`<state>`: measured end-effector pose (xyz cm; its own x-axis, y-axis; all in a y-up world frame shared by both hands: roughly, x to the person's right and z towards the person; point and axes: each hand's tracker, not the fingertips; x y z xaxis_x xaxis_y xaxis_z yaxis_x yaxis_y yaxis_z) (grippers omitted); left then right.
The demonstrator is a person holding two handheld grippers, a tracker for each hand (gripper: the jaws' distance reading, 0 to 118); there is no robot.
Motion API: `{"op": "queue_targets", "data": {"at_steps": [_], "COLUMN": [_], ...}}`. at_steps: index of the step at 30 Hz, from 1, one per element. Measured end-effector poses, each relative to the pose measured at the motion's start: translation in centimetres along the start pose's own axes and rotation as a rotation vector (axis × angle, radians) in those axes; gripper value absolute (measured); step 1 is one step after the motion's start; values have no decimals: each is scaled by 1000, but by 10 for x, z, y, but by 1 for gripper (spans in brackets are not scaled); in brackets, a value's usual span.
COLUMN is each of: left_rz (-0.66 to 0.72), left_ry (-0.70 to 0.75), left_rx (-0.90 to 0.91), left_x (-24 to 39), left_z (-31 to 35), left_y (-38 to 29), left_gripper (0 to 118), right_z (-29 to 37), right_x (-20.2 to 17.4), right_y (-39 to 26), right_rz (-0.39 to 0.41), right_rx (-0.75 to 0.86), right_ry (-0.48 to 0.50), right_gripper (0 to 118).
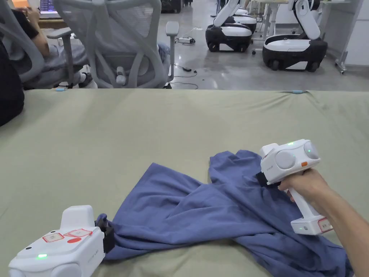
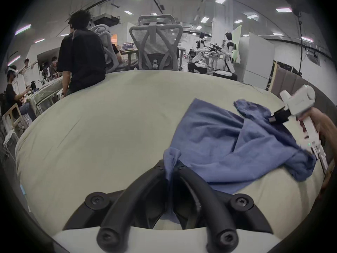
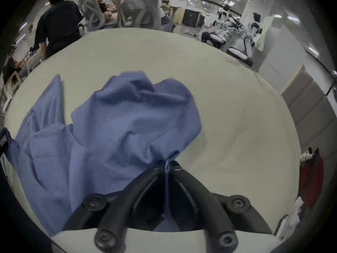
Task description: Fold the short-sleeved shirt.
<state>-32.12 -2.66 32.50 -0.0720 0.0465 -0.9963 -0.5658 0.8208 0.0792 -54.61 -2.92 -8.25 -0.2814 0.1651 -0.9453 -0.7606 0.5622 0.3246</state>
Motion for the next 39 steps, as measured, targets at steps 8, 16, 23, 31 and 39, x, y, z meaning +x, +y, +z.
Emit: {"op": "queue_targets", "data": {"at_steps": [8,16,23,31,39], "left_rz": [-64,-129,-216,-77,-55], "left_ry": [-25,9,21,9,23], "left_rx": [235,372,462,478,506], "left_x": [18,45,67,60,56], "left_z": [12,21,22,25,21], "left_y": [126,263,376,457,479], "left_gripper": [3,3,3,3,3], "right_z": [131,255,308,339,368], "right_x": [18,74,115,119,130], "right_y": [43,113,172,220,244], "right_rz": [-21,-113,-199,-231,-249], "right_rx": [347,623,734,841,877], "right_ry": [-224,-414,-398,-437,-460], "right_gripper": [3,3,3,3,3]}}
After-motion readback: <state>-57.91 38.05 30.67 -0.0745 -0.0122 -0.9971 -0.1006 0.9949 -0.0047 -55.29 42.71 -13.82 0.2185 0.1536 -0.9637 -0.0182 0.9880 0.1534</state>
